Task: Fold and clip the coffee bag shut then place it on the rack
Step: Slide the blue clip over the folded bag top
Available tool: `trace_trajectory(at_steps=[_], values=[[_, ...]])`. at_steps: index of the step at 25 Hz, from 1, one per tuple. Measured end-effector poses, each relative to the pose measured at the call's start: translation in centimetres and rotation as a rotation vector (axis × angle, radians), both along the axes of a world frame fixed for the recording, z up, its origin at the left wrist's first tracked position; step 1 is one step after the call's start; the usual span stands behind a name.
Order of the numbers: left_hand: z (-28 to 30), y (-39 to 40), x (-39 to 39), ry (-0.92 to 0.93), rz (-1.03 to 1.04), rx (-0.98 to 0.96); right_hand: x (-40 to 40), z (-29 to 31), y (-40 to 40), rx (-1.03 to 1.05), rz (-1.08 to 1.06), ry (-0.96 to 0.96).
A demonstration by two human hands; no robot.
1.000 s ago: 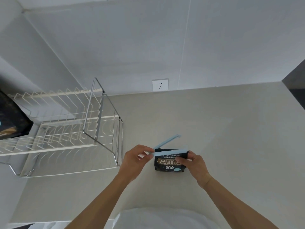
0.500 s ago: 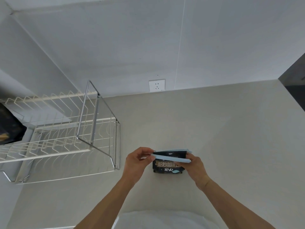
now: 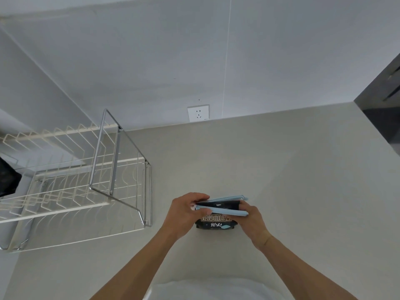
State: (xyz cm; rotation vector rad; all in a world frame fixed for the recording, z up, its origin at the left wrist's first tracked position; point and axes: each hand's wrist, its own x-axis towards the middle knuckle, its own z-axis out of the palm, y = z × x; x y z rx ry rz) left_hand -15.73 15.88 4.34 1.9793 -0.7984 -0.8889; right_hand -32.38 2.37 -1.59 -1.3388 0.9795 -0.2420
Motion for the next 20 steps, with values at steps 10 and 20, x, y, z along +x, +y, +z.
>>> trace_trajectory(at_steps=[10,20], values=[[2.0,-5.8,-1.8,-0.559,-0.628,0.258,0.0,-0.4,0.4,-0.041,0.014,0.072],[1.2,-6.3,-2.8,-0.614,-0.588,0.219,-1.2,0.1,1.2,0.162,-0.107,-0.040]])
